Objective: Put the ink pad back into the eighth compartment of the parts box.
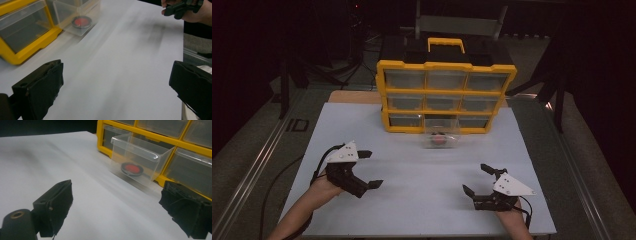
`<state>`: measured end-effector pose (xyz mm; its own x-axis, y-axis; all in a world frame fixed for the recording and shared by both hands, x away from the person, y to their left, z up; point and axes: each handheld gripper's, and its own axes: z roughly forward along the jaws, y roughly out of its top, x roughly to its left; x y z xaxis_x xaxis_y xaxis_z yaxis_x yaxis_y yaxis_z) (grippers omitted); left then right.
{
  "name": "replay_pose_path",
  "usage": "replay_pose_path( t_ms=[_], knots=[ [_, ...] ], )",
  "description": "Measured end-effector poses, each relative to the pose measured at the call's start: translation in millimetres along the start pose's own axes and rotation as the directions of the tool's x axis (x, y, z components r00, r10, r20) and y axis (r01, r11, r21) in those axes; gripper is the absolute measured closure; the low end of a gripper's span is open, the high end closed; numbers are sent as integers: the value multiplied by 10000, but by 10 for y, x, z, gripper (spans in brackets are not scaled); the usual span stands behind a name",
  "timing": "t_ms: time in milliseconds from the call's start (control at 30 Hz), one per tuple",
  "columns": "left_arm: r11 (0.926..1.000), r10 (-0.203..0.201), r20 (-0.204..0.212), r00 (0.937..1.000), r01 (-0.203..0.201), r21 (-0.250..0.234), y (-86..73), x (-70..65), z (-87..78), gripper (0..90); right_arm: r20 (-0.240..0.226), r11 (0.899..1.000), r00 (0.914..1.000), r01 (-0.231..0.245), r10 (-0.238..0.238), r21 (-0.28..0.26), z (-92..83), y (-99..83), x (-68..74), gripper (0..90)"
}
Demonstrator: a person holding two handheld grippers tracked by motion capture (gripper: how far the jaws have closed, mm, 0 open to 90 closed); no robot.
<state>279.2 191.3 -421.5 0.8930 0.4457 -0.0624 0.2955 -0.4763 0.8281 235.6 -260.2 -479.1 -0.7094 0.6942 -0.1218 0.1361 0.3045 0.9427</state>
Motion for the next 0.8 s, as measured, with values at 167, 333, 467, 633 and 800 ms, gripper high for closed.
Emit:
replay_pose_path(
  t_ms=[167, 333, 467, 633, 800],
  knots=[
    [9995, -220, -250, 9994, 214, -225, -133, -31, -94, 1, -10, 10000, 10000, -20, 20, -24, -3, 7, 6, 102],
    [9986, -439, -547, 9975, 421, -336, -283, -65, -150, 1, -9, 10000, 10000, -24, 24, -20, -4, 9, 7, 102],
    [9974, -573, -909, 9942, 530, -490, -402, -97, -192, 1, -6, 10000, 10000, -33, 32, -36, -5, 11, 5, 103],
    [9963, -695, -1326, 9887, 621, -595, -555, -164, -211, 1, -18, 10000, 10000, -58, 58, -18, -2, 7, 7, 103],
    [9933, -928, -1421, 9855, 818, -817, -699, -199, -224, 2, -21, 10000, 10000, -46, 46, -9, 3, 10, 10, 102]
  ],
)
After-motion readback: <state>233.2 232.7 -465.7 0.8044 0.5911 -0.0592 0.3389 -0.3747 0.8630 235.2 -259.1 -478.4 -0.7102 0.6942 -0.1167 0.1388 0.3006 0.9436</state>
